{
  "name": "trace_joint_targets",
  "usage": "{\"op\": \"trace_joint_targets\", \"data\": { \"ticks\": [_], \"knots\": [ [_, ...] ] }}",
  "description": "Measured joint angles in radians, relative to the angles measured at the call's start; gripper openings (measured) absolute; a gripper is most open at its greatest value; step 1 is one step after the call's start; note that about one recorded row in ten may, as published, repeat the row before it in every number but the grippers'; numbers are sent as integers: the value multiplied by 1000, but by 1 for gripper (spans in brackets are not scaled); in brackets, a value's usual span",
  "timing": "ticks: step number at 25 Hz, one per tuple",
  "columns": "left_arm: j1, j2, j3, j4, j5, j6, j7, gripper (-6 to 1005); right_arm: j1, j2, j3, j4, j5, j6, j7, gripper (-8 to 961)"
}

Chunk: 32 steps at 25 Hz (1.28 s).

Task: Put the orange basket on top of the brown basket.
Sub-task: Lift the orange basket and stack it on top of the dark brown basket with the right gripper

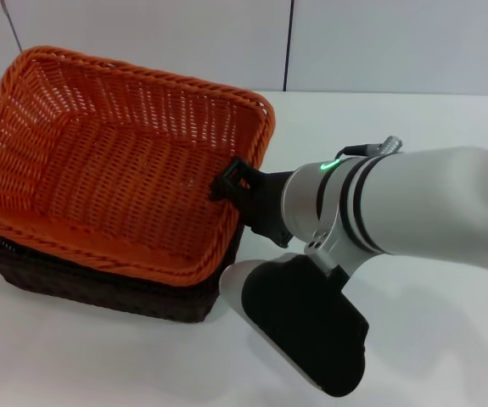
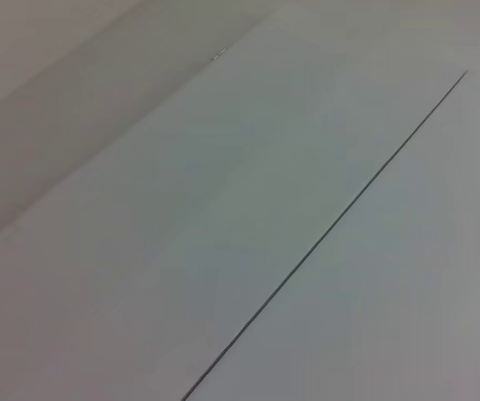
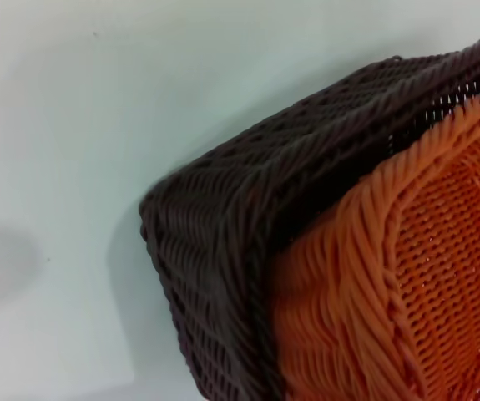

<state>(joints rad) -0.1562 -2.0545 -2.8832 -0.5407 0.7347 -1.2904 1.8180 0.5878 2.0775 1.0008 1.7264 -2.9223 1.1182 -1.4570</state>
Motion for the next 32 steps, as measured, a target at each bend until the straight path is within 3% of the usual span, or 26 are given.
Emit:
{"op": "trace_joint_targets", "data": {
  "ticks": [11, 21, 27, 32],
  "knots": [
    [-9, 2, 8, 18, 8, 3, 0, 737, 39, 6, 21, 61, 8, 99, 43, 306],
    [-7, 2, 19, 22, 11, -3, 0, 737, 118, 5, 24, 17, 6, 174, 133, 304],
    [-5, 3, 34, 21, 11, -3, -2, 737, 124, 5, 30, 87, 3, 257, 154, 304],
    [-2, 2, 40, 22, 11, -6, -10, 737, 184, 6, 20, 17, 2, 296, 204, 305]
  ]
}}
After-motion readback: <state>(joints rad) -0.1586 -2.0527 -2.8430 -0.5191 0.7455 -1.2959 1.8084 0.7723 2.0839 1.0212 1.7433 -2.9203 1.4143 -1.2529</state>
